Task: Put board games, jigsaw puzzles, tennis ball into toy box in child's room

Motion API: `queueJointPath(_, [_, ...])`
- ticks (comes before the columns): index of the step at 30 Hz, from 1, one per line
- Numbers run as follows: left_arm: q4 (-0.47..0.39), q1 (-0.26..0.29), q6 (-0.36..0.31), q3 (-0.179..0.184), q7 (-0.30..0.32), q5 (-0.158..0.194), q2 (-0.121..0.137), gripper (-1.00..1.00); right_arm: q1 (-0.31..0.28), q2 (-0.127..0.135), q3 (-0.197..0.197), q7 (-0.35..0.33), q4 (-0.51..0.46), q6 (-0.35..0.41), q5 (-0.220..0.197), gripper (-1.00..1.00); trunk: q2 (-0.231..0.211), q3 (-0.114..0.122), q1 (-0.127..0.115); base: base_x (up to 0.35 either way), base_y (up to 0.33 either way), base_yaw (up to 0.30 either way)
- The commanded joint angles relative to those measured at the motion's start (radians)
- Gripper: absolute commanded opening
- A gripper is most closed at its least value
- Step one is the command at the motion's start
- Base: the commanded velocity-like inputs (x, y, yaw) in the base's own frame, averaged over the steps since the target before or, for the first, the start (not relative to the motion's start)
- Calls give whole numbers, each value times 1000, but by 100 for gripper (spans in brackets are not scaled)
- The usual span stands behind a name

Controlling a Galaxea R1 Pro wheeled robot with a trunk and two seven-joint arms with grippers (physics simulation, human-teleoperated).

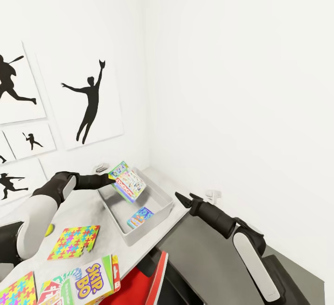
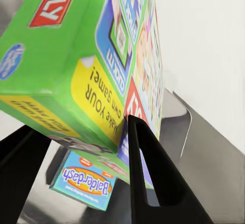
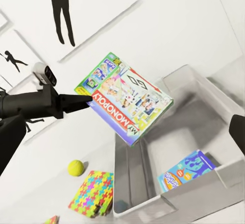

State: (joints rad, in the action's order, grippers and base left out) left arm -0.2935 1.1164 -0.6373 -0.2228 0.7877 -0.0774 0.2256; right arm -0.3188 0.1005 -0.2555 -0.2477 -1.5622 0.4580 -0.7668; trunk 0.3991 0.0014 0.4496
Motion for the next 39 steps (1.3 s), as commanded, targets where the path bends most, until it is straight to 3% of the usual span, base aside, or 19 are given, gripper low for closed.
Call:
queueJointPath(1, [-2, 0, -9, -9, 2, -8, -2, -100, 0, 1, 0, 0, -1, 6, -6, 100, 1, -2, 0, 0, 0, 0])
queueJointPath(12, [-32, 0, -11, -8, -20, -8, -7, -100, 0, 1, 2, 1, 0, 0, -5, 100, 1, -19, 0, 0, 0, 0])
queueJointPath(28, [-105, 5, -23, -7, -141, -8, -42, -100, 0, 2, 2, 2, 1, -4, -4, 100, 1, -46, 0, 0, 0, 0])
queueJointPath(39, [-105, 5, -11, -5, -153, -12, -42, -100, 0, 2, 2, 4, 2, -4, -3, 100, 1, -64, 0, 0, 0, 0])
